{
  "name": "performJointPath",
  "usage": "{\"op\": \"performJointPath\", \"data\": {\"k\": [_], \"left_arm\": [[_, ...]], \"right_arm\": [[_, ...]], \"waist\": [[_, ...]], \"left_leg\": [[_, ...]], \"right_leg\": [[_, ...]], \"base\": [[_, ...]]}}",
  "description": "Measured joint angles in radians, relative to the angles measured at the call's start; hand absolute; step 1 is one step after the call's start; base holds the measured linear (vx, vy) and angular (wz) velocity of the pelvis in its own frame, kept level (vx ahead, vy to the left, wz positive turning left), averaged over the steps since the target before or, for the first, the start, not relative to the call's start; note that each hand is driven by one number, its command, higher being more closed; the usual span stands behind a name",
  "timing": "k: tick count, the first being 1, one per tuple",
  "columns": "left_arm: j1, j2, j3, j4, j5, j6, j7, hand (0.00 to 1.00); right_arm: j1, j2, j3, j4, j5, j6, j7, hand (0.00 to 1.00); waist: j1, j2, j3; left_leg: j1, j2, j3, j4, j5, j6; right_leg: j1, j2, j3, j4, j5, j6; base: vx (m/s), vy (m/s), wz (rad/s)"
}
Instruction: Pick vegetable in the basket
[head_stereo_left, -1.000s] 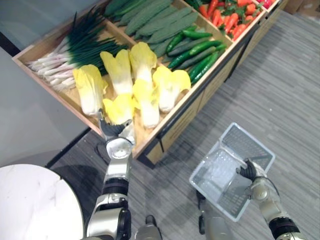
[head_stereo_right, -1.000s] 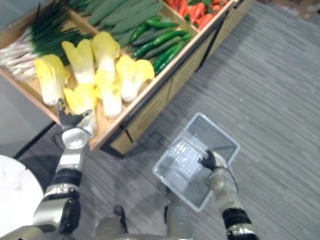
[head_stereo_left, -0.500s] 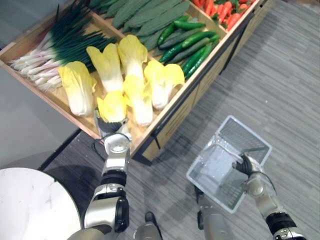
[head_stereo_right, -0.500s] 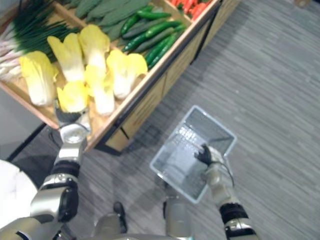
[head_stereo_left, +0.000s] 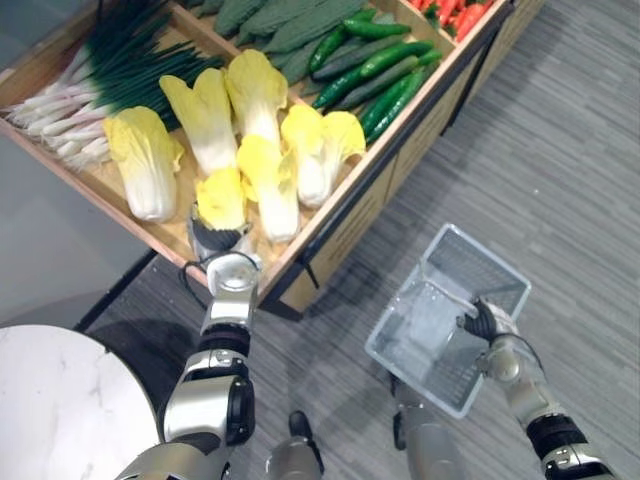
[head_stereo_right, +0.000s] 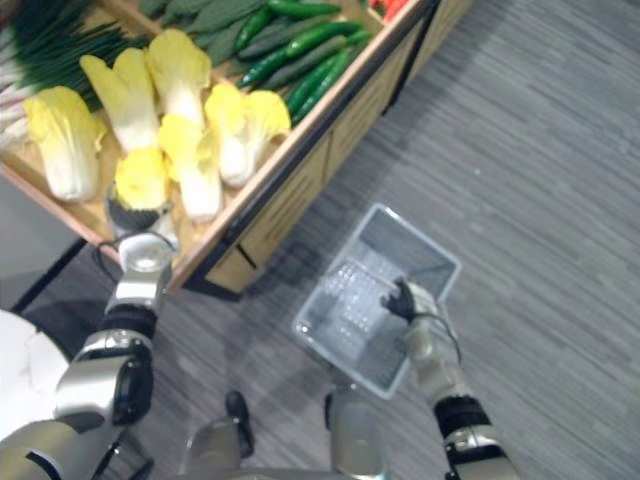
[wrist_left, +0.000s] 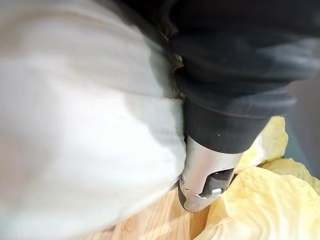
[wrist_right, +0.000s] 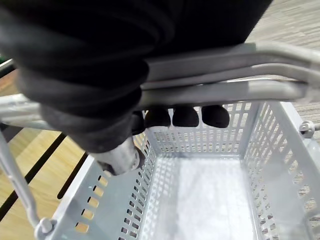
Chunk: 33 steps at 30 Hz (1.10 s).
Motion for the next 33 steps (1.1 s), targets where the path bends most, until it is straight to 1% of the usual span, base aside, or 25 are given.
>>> {"op": "performJointPath", "data": {"k": [1,4,6,8,11,17,19,20,22,23,26,30,33], "left_arm": [[-0.012,0.001,0.021,0.017,0.017,0.001,0.000,1.00],[-0.023,0.015,0.049,0.042,0.041,0.008,-0.001,1.00],[-0.036,0.025,0.059,0.065,0.046,0.010,-0.005,1.00],[-0.037,0.031,0.061,0.079,0.046,0.011,-0.007,1.00],[-0.037,0.034,0.069,0.081,0.047,0.013,-0.013,1.00],[-0.034,0.035,0.069,0.097,0.046,0.013,-0.014,1.00],[-0.034,0.038,0.067,0.097,0.046,0.013,-0.013,1.00],[-0.035,0.040,0.059,0.094,0.046,0.012,-0.011,1.00],[-0.031,0.039,0.056,0.089,0.043,0.012,-0.013,1.00],[-0.017,0.039,0.056,0.084,0.042,0.012,-0.015,1.00],[0.004,0.038,0.055,0.059,0.038,0.012,-0.012,1.00],[0.038,0.033,0.049,0.035,0.035,0.018,-0.010,1.00],[0.083,0.027,0.041,-0.009,0.035,0.029,-0.011,1.00]], "right_arm": [[-0.004,0.000,0.015,0.000,0.002,-0.011,-0.004,1.00],[-0.009,0.000,0.019,0.000,0.009,-0.022,-0.004,1.00],[-0.008,-0.006,0.023,-0.001,0.011,-0.037,-0.004,1.00],[-0.007,-0.022,0.040,-0.001,0.011,-0.040,-0.004,1.00],[0.000,-0.041,0.058,-0.001,0.011,-0.041,-0.002,1.00],[0.019,-0.041,0.058,0.000,0.011,-0.041,-0.002,1.00],[0.028,-0.037,0.058,0.001,0.011,-0.041,-0.002,1.00],[0.033,-0.036,0.058,0.002,0.010,-0.041,-0.002,1.00],[0.037,-0.034,0.058,0.016,0.009,-0.040,-0.002,1.00],[0.044,-0.033,0.058,0.021,0.009,-0.040,-0.002,1.00],[0.057,-0.020,0.058,0.023,0.008,-0.039,-0.002,1.00],[0.072,-0.007,0.057,0.046,0.008,-0.040,-0.002,1.00],[0.076,0.004,0.055,0.060,-0.002,-0.038,-0.002,1.00]], "waist": [[0.001,0.001,0.000],[-0.001,-0.002,0.001],[-0.003,-0.004,0.002],[-0.003,-0.005,0.002],[-0.004,-0.005,0.002],[-0.006,-0.006,0.000],[-0.006,-0.014,-0.007],[-0.005,-0.024,-0.009],[-0.013,-0.028,-0.010],[-0.022,-0.027,-0.012],[-0.030,-0.033,-0.022],[-0.030,-0.026,-0.030],[-0.030,-0.021,-0.060]], "left_leg": [[0.001,0.002,0.012,0.000,0.001,-0.002],[0.001,0.003,0.018,0.000,0.002,-0.006],[0.002,0.006,0.020,0.000,0.002,-0.014],[0.004,0.006,0.022,-0.001,0.003,-0.016],[0.006,0.007,0.024,-0.002,0.004,-0.017],[0.024,0.006,0.017,-0.004,0.007,-0.011],[0.032,0.006,0.013,-0.005,0.007,-0.011],[0.041,0.006,0.010,-0.005,0.008,-0.010],[0.052,0.006,-0.004,-0.005,0.008,-0.010],[0.059,0.007,-0.013,-0.005,0.008,-0.009],[0.062,0.008,-0.016,-0.008,0.009,-0.008],[0.096,0.012,-0.016,-0.022,0.012,-0.010],[0.095,0.013,-0.019,-0.025,0.013,-0.010]], "right_leg": [[-0.005,0.004,0.009,0.000,0.001,0.002],[-0.011,0.008,0.020,0.000,0.002,0.006],[-0.011,0.011,0.022,0.000,0.002,0.006],[-0.011,0.012,0.023,0.000,0.002,0.006],[-0.010,0.013,0.024,0.000,0.003,0.007],[0.017,0.016,0.016,0.000,0.003,0.008],[0.027,0.015,0.011,0.000,0.002,0.008],[0.032,0.014,0.009,0.000,0.002,0.008],[0.051,0.010,-0.008,0.000,0.005,0.005],[0.065,0.009,-0.016,0.000,0.005,0.005],[0.068,0.006,-0.020,0.000,0.006,0.003],[0.096,0.010,-0.035,0.000,0.006,0.003],[0.096,0.010,-0.044,0.000,0.006,0.003]], "base": [[0.00,-0.028,-0.15],[0.00,-0.042,-0.13],[-0.01,-0.036,-0.04],[-0.01,-0.034,-0.03],[0.00,-0.011,-0.01],[0.01,-0.003,0.01],[0.01,-0.001,0.06],[0.02,-0.006,0.12],[0.02,0.007,0.19],[0.02,0.014,0.16],[0.03,0.015,0.06],[0.04,-0.003,0.02],[0.04,0.002,0.04]]}}
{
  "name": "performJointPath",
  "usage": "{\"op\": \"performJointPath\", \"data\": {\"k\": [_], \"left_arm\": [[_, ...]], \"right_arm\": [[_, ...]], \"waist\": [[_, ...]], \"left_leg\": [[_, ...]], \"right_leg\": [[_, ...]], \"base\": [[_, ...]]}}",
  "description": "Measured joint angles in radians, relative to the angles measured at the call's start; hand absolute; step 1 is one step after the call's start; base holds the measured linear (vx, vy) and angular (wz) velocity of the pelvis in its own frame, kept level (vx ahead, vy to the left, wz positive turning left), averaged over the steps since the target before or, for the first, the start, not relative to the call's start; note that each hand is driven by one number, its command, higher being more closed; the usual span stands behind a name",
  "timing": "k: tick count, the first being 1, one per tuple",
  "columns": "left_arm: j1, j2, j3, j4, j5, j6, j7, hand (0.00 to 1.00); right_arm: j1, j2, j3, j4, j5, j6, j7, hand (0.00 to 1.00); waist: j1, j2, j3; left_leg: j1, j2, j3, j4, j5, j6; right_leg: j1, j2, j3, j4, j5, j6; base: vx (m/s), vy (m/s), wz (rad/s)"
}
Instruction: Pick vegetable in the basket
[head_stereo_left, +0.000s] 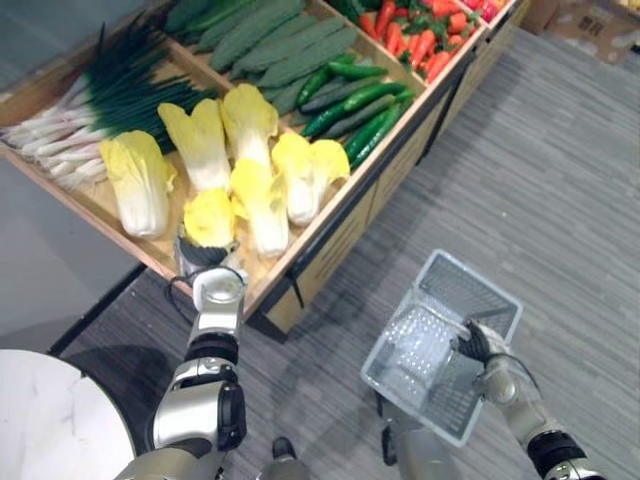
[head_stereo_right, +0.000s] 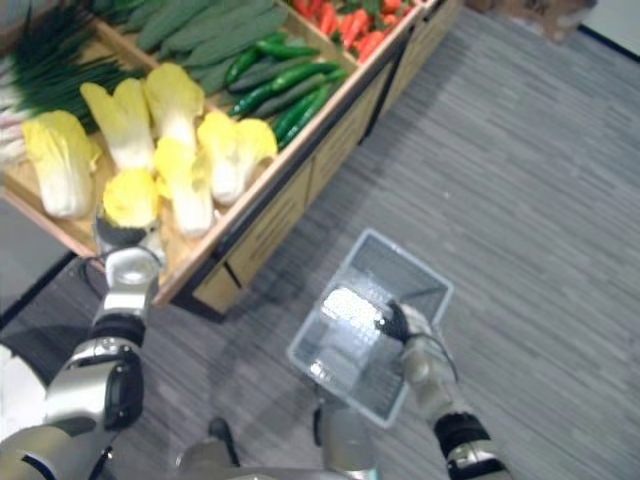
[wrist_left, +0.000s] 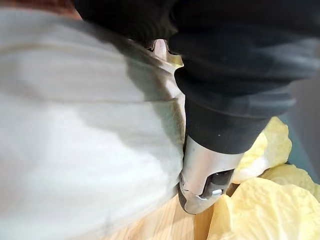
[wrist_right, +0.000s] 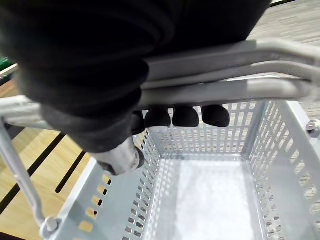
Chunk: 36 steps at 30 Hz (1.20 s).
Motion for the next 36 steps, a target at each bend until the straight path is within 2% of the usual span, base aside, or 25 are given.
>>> {"op": "performJointPath", "data": {"k": [3,5,9,12,14,18,23,31,32,36], "left_arm": [[0.043,-0.019,-0.002,-0.057,0.001,0.005,0.006,1.00],[0.088,-0.045,-0.001,-0.116,0.002,0.013,0.010,1.00],[0.185,-0.096,-0.002,-0.276,0.009,0.020,0.013,1.00],[0.214,-0.117,-0.003,-0.322,0.011,0.020,0.013,1.00],[0.219,-0.120,-0.005,-0.335,0.012,0.020,0.013,1.00],[0.258,-0.135,-0.025,-0.403,0.042,0.019,0.012,1.00],[0.276,-0.159,-0.040,-0.466,0.049,0.018,0.012,1.00],[0.280,-0.169,-0.071,-0.494,0.081,0.012,0.010,1.00],[0.280,-0.169,-0.070,-0.492,0.081,0.012,0.009,0.00],[0.282,-0.165,-0.067,-0.456,0.079,0.012,0.006,0.00]], "right_arm": [[0.013,0.004,-0.003,0.000,-0.001,0.000,0.000,1.00],[0.021,0.004,-0.005,0.001,-0.008,0.003,0.000,1.00],[0.036,0.021,-0.040,0.001,-0.009,0.005,0.000,1.00],[0.036,0.022,-0.053,0.001,-0.009,0.006,0.000,1.00],[0.040,0.026,-0.053,0.001,-0.010,0.007,0.000,1.00],[0.061,0.026,-0.075,0.000,-0.012,0.009,0.000,1.00],[0.062,0.026,-0.091,0.000,-0.012,0.031,0.001,1.00],[0.075,0.030,-0.118,0.000,-0.012,0.033,0.005,1.00],[0.075,0.033,-0.118,0.000,-0.012,0.033,0.005,1.00],[0.075,0.047,-0.117,-0.001,-0.012,0.033,0.006,1.00]], "waist": [[0.000,0.013,-0.021],[0.001,0.031,-0.032],[0.018,0.058,-0.064],[0.032,0.068,-0.070],[0.030,0.068,-0.072],[0.055,0.069,-0.090],[0.054,0.069,-0.094],[0.054,0.069,-0.119],[0.054,0.069,-0.119],[0.054,0.069,-0.119]], "left_leg": [[0.002,0.000,-0.003,-0.004,0.001,0.001],[0.020,-0.001,-0.012,-0.013,0.004,0.000],[0.028,-0.008,-0.029,-0.015,0.006,0.003],[0.027,-0.017,-0.040,-0.022,0.015,0.008],[0.029,-0.021,-0.055,-0.030,0.021,0.008],[0.026,-0.021,-0.059,-0.030,0.026,0.005],[0.017,-0.022,-0.073,-0.030,0.031,0.004],[0.020,-0.020,-0.081,-0.030,0.030,0.003],[0.020,-0.021,-0.082,-0.031,0.030,0.004],[0.020,-0.022,-0.084,-0.031,0.031,0.004]], "right_leg": [[0.004,-0.002,-0.008,0.000,0.000,0.000],[0.023,-0.003,-0.024,0.000,0.000,0.000],[0.040,-0.010,-0.043,0.000,-0.001,-0.001],[0.044,-0.024,-0.051,0.000,-0.003,-0.003],[0.052,-0.028,-0.063,0.000,-0.005,-0.006],[0.052,-0.027,-0.068,0.000,-0.018,-0.014],[0.052,-0.026,-0.076,0.000,-0.018,-0.014],[0.063,-0.025,-0.082,0.000,-0.014,-0.018],[0.063,-0.026,-0.084,-0.001,-0.014,-0.018],[0.064,-0.028,-0.090,-0.001,-0.014,-0.018]], "base": [[0.03,0.002,0.05],[0.02,0.004,0.14],[0.00,0.013,0.12],[-0.05,0.001,0.11],[-0.06,-0.003,0.23],[-0.03,-0.006,0.04],[-0.01,-0.005,0.05],[0.02,0.006,0.03],[0.00,0.000,0.00],[0.00,0.000,0.00]]}}
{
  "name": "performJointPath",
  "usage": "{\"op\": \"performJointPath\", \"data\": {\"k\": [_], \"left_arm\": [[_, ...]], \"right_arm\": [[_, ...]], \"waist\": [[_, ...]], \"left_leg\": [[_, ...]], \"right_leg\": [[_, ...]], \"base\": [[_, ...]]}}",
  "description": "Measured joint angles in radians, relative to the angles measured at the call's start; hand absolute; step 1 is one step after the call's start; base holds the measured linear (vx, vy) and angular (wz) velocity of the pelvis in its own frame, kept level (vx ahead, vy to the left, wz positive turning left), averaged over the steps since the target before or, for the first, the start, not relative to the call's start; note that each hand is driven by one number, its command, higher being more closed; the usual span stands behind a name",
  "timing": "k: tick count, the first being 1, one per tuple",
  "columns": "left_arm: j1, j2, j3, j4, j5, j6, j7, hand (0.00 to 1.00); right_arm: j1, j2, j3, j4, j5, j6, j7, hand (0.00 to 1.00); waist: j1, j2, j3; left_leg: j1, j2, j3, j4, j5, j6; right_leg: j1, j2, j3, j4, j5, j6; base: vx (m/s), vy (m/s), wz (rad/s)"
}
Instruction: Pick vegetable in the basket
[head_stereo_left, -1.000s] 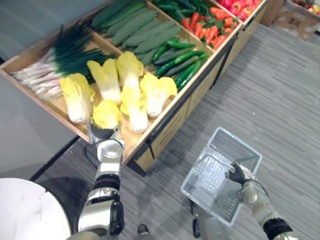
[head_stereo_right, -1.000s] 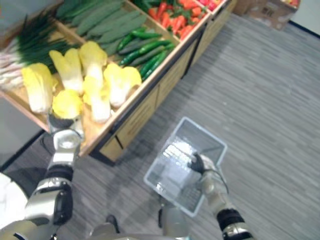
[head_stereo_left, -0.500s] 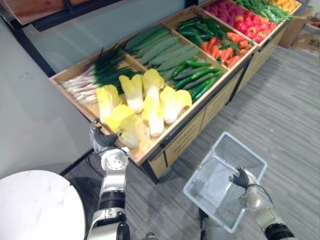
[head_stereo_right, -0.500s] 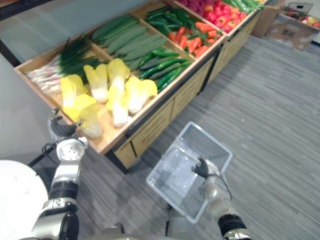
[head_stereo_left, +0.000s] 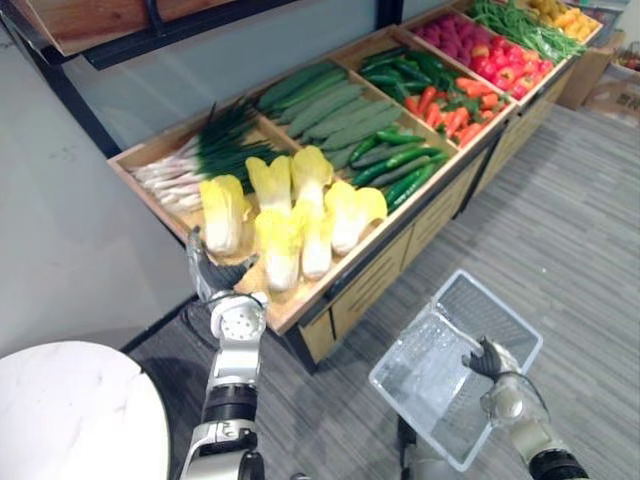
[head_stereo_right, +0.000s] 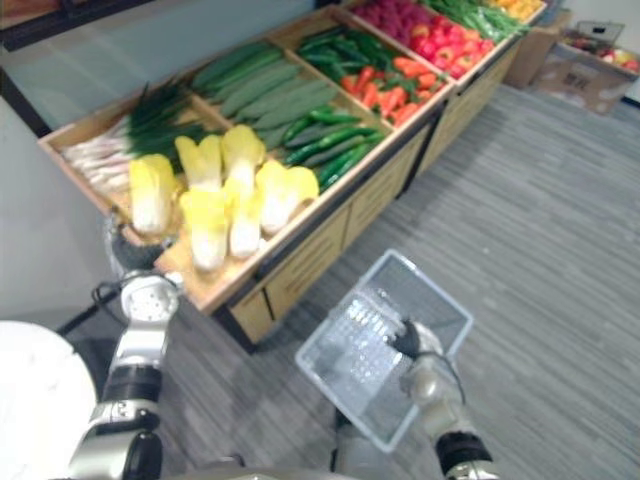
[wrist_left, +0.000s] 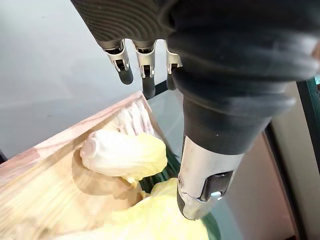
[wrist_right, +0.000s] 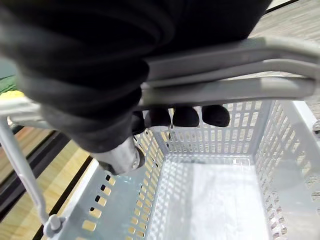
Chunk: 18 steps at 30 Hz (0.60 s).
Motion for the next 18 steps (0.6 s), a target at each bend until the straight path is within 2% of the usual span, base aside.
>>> {"op": "performJointPath", "data": {"k": [9,18], "left_arm": [[0.000,0.013,-0.003,0.113,-0.001,0.001,-0.043,0.00],[0.000,0.022,-0.053,0.135,-0.004,-0.001,-0.089,0.00]], "right_arm": [[0.000,0.000,0.000,0.000,0.001,0.000,0.000,1.00],[0.000,0.000,-0.001,-0.006,0.001,0.000,0.000,1.00]], "waist": [[-0.003,0.001,0.000],[-0.003,0.007,0.004]], "left_leg": [[0.012,-0.001,0.004,-0.017,0.008,0.000],[0.010,-0.001,0.018,-0.032,0.010,-0.001]], "right_leg": [[-0.004,-0.002,0.001,-0.001,0.000,0.000],[-0.021,-0.001,0.011,-0.001,0.000,0.000]], "base": [[0.00,0.000,0.00],[0.01,-0.003,-0.04]]}}
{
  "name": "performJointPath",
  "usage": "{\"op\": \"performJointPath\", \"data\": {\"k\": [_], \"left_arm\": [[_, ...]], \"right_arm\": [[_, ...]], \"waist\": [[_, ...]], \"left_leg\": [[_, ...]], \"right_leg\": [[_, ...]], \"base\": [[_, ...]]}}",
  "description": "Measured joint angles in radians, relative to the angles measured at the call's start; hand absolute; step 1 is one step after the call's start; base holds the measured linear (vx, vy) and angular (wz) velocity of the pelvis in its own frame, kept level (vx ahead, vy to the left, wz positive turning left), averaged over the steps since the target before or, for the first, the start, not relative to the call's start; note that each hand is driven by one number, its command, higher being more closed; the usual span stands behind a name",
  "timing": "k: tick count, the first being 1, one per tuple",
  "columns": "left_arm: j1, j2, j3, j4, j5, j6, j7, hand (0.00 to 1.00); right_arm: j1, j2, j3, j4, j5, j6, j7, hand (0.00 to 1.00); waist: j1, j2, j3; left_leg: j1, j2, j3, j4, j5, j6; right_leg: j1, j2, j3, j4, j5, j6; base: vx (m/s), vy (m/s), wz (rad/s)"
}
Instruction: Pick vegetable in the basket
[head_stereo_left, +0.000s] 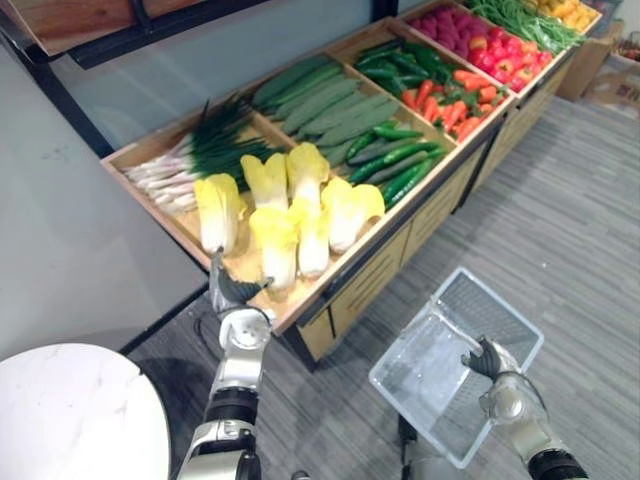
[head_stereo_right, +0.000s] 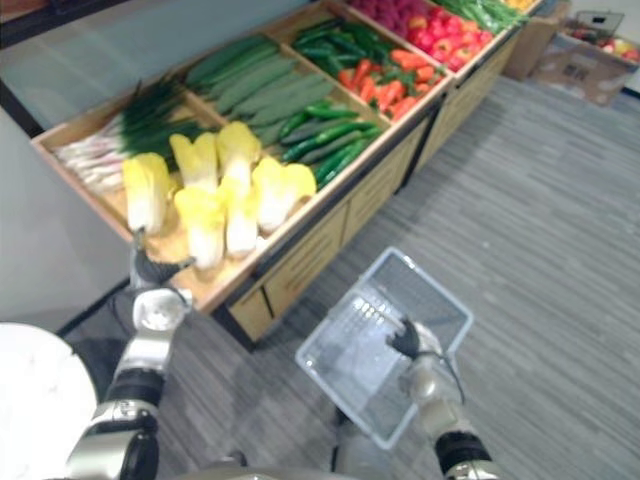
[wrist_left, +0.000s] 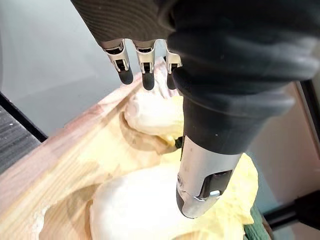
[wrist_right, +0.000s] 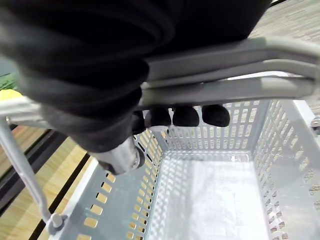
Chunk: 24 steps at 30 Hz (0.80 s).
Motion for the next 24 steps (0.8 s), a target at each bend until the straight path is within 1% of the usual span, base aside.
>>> {"op": "performJointPath", "data": {"k": [2,3,6,10,15,19,21,24], "left_arm": [[0.000,0.005,-0.008,0.000,-0.007,-0.006,-0.012,0.00],[0.000,0.013,-0.022,0.007,-0.013,-0.022,-0.027,0.00],[-0.012,0.020,-0.042,0.013,-0.047,-0.042,-0.062,0.00],[-0.017,0.031,-0.063,0.013,-0.047,-0.059,-0.070,0.00],[-0.028,0.033,-0.062,0.041,-0.047,-0.059,-0.076,0.00],[-0.030,0.034,-0.062,0.045,-0.048,-0.058,-0.084,0.00],[-0.037,0.037,-0.060,0.074,-0.050,-0.057,-0.085,0.00],[-0.036,0.037,-0.059,0.083,-0.083,-0.056,-0.085,0.00]], "right_arm": [[-0.002,0.000,0.000,-0.007,0.000,0.000,0.000,1.00],[-0.002,-0.001,0.000,-0.012,0.001,0.000,0.000,1.00],[-0.002,-0.002,0.000,-0.023,0.001,0.000,0.000,1.00],[-0.002,-0.002,0.000,-0.038,0.002,0.000,0.000,1.00],[-0.002,-0.001,0.001,-0.040,0.001,0.000,0.000,1.00],[-0.006,-0.001,0.000,-0.041,0.002,0.000,0.000,1.00],[-0.010,-0.001,0.001,-0.041,0.001,0.000,0.001,1.00],[-0.014,-0.001,0.000,-0.041,0.002,0.000,0.001,1.00]], "waist": [[0.001,0.003,0.002],[0.000,0.008,0.005],[-0.001,0.018,0.011],[-0.002,0.024,0.016],[-0.002,0.024,0.017],[-0.002,0.024,0.036],[-0.002,0.024,0.044],[-0.002,0.024,0.051]], "left_leg": [[-0.001,-0.001,0.009,-0.001,0.001,0.000],[-0.002,-0.001,0.010,-0.001,0.002,0.000],[-0.001,-0.001,0.011,-0.003,0.002,0.000],[-0.001,0.000,0.012,-0.005,0.002,0.000],[0.000,0.000,0.013,-0.007,0.002,0.000],[0.001,0.000,0.014,-0.014,0.002,0.000],[0.001,0.002,0.015,-0.015,0.004,-0.002],[0.001,0.005,0.018,-0.018,0.005,-0.003]], "right_leg": [[-0.008,0.001,0.006,0.000,0.000,0.000],[-0.008,0.001,0.006,0.000,0.000,0.000],[-0.010,0.002,0.007,0.000,0.000,0.000],[-0.011,0.003,0.007,0.000,0.000,0.000],[-0.011,0.004,0.008,0.000,0.000,0.000],[-0.012,0.004,0.008,0.000,0.000,0.000],[-0.015,0.006,0.008,0.000,0.000,0.000],[-0.019,0.010,0.009,0.000,0.000,0.000]], "base": [[0.02,-0.004,-0.09],[0.02,-0.006,-0.06],[0.00,0.000,0.00],[0.00,0.000,0.00],[0.00,0.000,0.00],[0.00,0.000,0.00],[0.00,0.000,0.00],[0.02,-0.008,-0.02]]}}
